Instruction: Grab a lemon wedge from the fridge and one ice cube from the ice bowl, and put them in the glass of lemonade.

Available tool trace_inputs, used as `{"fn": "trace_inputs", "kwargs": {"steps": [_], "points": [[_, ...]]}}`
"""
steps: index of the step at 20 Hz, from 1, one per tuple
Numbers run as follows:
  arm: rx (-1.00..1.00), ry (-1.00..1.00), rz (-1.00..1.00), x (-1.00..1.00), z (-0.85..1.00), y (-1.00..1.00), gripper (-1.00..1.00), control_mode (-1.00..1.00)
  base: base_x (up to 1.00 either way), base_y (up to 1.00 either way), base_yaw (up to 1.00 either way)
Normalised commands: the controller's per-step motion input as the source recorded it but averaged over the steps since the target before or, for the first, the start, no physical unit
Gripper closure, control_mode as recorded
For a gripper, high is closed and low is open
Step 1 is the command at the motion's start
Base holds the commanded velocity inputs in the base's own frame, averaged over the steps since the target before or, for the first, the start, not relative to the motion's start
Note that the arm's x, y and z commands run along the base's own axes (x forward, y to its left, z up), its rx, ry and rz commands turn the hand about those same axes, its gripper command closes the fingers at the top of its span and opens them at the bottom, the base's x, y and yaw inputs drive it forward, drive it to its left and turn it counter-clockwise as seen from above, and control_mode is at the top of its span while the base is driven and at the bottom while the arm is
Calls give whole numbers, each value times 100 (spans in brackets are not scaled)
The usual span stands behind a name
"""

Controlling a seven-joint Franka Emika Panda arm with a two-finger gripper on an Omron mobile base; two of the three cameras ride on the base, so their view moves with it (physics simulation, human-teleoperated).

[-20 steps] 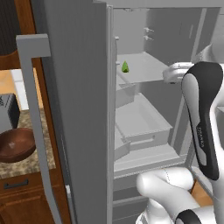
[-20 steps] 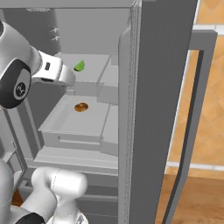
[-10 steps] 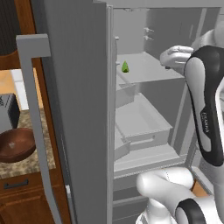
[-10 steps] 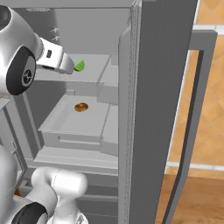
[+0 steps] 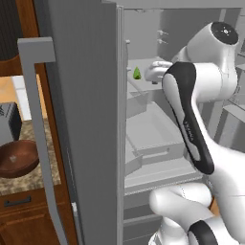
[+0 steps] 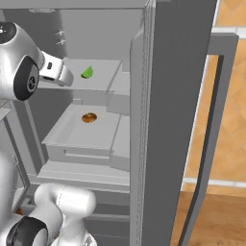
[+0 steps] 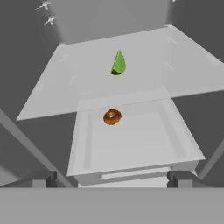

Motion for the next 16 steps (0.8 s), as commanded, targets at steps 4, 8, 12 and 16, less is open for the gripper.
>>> {"fn": "trace_inputs", "kwargs": {"steps": [4, 8, 12, 16], "points": [[-6, 11, -2, 100, -16, 12, -100, -100, 0, 0, 0], [-17, 24, 0, 99, 0, 0, -100, -100, 0, 0, 0], [-14, 29, 0, 68, 0, -1, -100, -100, 0, 0, 0], [-1, 15, 0, 63, -12, -7, -100, -100, 0, 0, 0]]}}
